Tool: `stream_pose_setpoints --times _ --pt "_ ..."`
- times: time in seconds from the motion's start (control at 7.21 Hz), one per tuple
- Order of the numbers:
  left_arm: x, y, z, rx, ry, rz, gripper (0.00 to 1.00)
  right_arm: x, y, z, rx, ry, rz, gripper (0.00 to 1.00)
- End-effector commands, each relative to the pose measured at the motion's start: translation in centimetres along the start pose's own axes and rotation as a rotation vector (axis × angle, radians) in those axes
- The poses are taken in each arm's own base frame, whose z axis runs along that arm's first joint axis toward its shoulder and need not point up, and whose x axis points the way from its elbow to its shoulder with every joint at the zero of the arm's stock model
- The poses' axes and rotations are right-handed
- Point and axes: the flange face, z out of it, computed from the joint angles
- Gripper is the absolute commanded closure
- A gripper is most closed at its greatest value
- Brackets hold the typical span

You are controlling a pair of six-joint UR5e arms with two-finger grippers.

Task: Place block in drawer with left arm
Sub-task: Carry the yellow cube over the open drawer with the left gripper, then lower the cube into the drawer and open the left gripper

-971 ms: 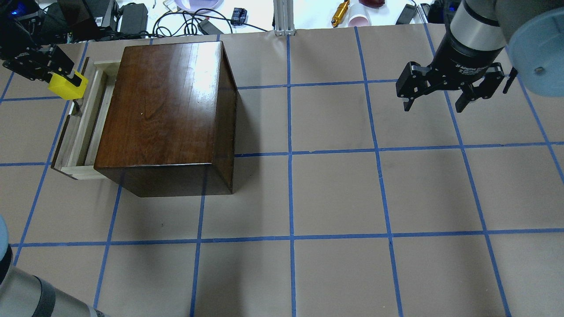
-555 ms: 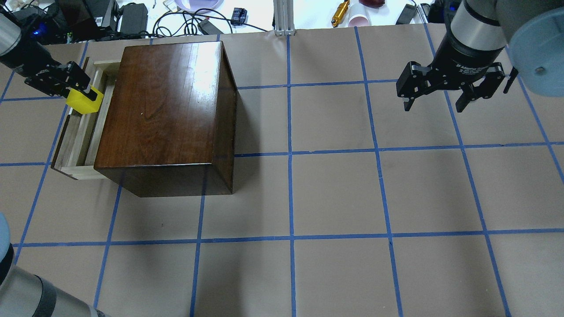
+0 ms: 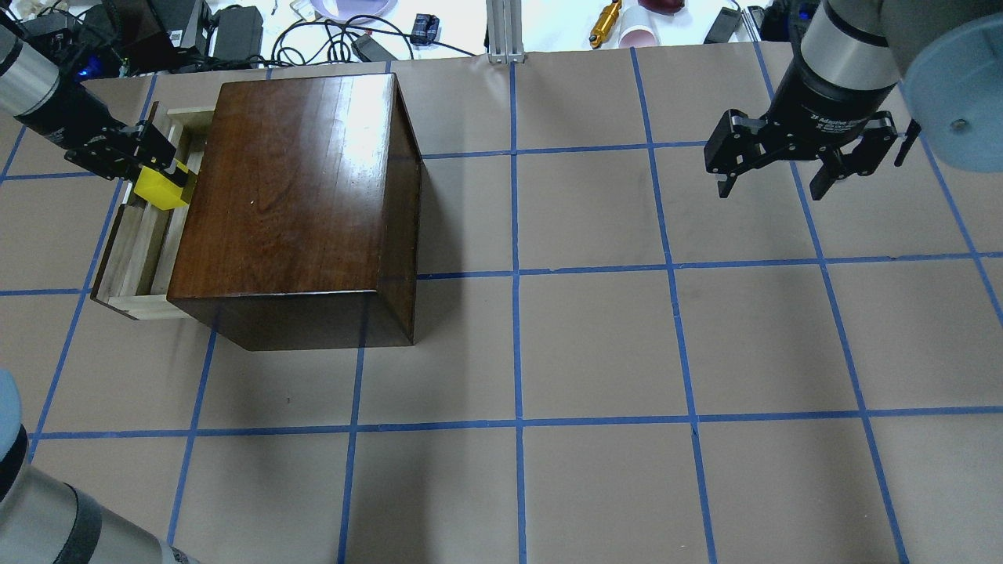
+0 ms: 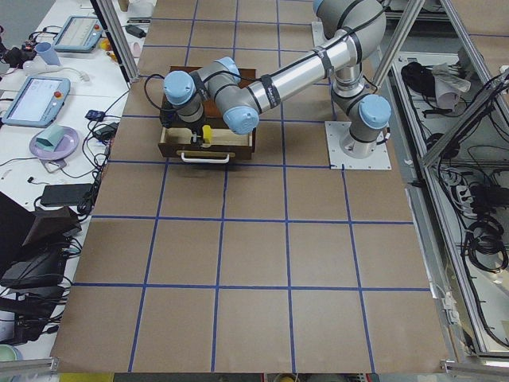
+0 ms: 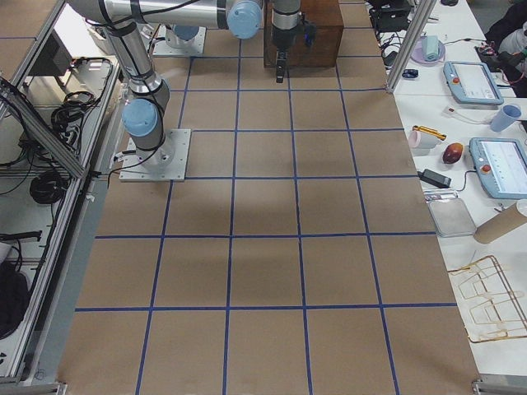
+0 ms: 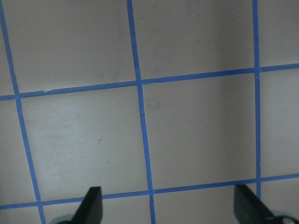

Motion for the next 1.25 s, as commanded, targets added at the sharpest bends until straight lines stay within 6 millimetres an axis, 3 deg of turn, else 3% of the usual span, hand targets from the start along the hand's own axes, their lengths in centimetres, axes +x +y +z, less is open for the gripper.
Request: stream_pose_setpoints --times 0.0,0.14,0.28,0.42,0.55,1.11 --pt "-0.1 -0.1 0.4 -0.001 0.012 -0.004 1.00 0.0 0.0 0.0 0.000 0.000 0.000 0.00" --pt "-0.2 -0.2 0.6 -0.004 0.012 -0.005 0.98 0.0 0.0 0.0 0.000 0.000 0.000 0.00" --pt "-0.3 -0.2 0.7 -0.007 0.010 -0.005 0.83 0.0 0.0 0.0 0.000 0.000 0.000 0.00" --pt "-0.3 -0.1 0.7 -0.011 0.006 -0.006 0.05 0.0 0.0 0.0 0.000 0.000 0.000 0.00" --pt "-0.3 -0.1 0.6 -0.010 0.002 -0.003 0.00 0.1 0.0 0.0 0.000 0.000 0.001 0.00" --pt "-0.7 0.3 -0.7 -0.027 -0.072 0.005 0.00 0.0 0.0 0.0 0.000 0.000 0.000 0.00"
